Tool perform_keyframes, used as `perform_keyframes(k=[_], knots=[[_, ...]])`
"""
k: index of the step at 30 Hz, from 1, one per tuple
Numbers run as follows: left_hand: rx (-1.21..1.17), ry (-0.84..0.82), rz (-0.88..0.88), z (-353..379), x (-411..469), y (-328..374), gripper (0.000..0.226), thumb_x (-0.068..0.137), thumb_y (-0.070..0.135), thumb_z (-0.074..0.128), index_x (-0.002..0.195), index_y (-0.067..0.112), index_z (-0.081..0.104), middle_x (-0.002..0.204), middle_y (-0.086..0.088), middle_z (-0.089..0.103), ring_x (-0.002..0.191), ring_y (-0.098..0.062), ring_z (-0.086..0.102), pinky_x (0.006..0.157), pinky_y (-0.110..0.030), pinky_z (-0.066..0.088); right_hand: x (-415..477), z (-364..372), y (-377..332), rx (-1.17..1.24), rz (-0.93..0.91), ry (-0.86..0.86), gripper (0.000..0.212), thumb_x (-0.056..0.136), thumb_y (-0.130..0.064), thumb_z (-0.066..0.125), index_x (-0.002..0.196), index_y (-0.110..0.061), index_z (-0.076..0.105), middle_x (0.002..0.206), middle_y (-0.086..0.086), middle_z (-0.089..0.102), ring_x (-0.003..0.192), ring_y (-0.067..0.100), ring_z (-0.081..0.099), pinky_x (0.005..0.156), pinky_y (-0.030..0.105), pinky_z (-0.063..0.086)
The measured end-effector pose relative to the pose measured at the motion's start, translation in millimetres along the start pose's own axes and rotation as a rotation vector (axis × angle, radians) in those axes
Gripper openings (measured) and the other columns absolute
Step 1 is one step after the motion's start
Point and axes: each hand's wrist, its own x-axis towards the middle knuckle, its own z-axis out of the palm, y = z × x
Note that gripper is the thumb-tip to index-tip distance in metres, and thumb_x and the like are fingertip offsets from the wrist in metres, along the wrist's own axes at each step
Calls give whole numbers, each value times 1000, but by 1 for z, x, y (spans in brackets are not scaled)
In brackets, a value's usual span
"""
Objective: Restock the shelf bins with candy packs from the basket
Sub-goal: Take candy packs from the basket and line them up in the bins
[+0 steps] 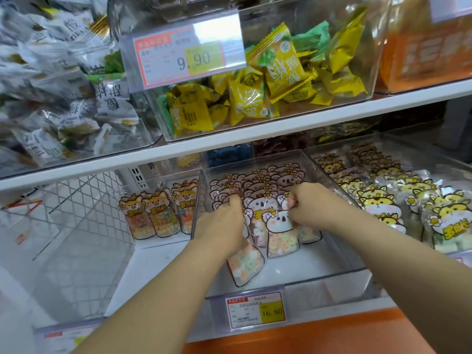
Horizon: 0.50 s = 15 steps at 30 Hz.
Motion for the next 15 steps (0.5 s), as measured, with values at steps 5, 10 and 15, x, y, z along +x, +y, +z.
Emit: perform_keyframes(k=[5, 10, 15], knots=[[59, 25, 76, 0, -10, 0, 55, 86, 8, 68, 127, 19, 32, 123, -5, 56, 105, -30, 61, 80, -39, 37, -1, 16, -2, 70, -26, 81, 12, 87, -16, 51, 83, -15, 63, 85, 4, 69, 85, 26, 65, 77, 37, 56], [160, 102, 179, -4, -25, 3, 55, 86, -7, 53, 129, 15, 27, 112, -6, 56, 97, -29, 58, 79, -38, 32, 1, 22, -1, 90, -17, 167, 12, 88, -20, 51, 83, -18, 62, 84, 3, 69, 84, 27, 64, 77, 39, 56], [113, -63, 183, 6, -25, 5, 46, 92, 3, 52, 130, 14, 28, 89, -2, 50, 87, -28, 51, 72, -37, 30, 6, 10, 0, 90, 21, 35, 16, 86, -20, 50, 75, -16, 61, 79, 3, 71, 81, 25, 67, 78, 41, 58]])
